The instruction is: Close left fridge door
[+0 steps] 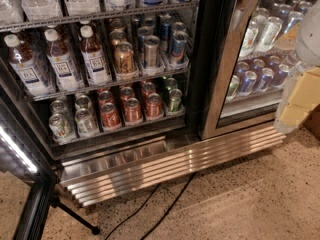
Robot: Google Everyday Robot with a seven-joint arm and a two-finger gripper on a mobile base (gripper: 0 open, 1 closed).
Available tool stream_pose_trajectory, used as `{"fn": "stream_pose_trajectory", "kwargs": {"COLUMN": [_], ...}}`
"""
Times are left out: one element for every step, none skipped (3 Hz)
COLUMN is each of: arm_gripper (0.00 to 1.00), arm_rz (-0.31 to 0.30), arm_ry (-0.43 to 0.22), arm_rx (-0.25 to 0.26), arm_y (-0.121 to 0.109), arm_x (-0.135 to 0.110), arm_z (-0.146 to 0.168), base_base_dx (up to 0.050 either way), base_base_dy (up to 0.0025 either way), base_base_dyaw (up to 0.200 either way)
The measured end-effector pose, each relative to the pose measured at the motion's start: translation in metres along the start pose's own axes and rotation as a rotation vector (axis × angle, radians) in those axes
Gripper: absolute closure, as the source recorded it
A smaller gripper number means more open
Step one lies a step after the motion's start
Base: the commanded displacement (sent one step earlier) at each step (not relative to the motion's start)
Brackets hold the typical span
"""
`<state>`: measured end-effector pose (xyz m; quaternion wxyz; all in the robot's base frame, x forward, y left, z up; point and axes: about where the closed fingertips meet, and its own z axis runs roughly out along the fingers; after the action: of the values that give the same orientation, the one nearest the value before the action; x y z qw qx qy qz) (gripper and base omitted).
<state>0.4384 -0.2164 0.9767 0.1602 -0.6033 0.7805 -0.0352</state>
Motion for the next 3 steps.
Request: {"fn": "stream_pose_trajectory", "kwargs": {"arm_gripper": [0.00,0.00,0.00], "arm_rz": [0.000,0.000,0.000], "arm_ry": [0.000,0.000,0.000], "arm_rx": [0.000,0.000,0.000], "arm_y": [0.0000,0.0000,0.0000], "arm_x": [0.0000,0.0000,0.0000], "arm_z": [0.0000,0.0000,0.0000], "base_base_dx": [-0.050,-0.050,-0.050], "base_base_dy": [-0.00004,0.00013,0.00007], "base_base_dyaw": [0.000,-0.001,0.000]}}
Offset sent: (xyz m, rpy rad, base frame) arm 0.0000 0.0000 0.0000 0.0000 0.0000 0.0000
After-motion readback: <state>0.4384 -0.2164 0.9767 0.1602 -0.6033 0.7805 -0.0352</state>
